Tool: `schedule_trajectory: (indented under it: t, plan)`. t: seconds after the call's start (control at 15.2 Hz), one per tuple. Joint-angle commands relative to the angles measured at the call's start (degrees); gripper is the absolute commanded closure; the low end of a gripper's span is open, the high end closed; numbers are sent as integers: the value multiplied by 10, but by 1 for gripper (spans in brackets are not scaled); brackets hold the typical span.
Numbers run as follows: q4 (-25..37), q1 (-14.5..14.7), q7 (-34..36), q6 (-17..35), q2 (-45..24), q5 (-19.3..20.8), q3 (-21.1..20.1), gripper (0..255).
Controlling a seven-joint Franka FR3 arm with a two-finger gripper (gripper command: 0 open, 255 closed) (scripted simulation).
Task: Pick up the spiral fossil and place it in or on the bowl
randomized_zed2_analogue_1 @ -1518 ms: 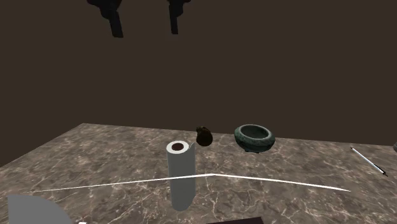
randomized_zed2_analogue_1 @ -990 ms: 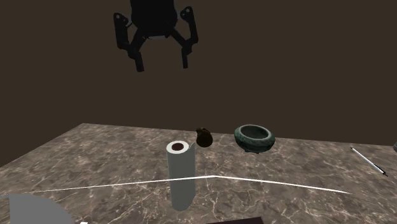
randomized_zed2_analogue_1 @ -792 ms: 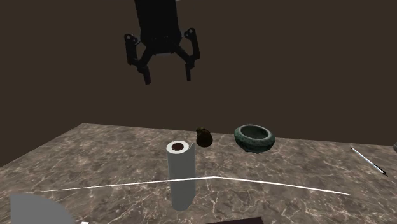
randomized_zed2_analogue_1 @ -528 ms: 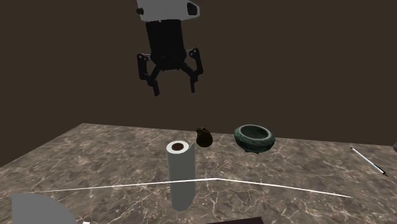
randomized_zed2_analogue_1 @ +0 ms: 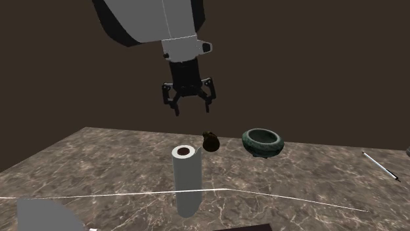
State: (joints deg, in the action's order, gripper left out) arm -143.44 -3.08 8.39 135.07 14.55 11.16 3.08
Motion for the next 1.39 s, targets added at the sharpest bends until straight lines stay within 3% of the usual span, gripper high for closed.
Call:
schedule_trajectory:
  t: [0.0,0.66,1.12,1.32]
  plan:
    - [13,-6,1,43,-45,10,4,0]
    - [134,-22,23,191,-272,57,21,0]
    - [265,-29,29,246,-427,68,33,0]
    - [282,-30,29,256,-451,68,34,0]
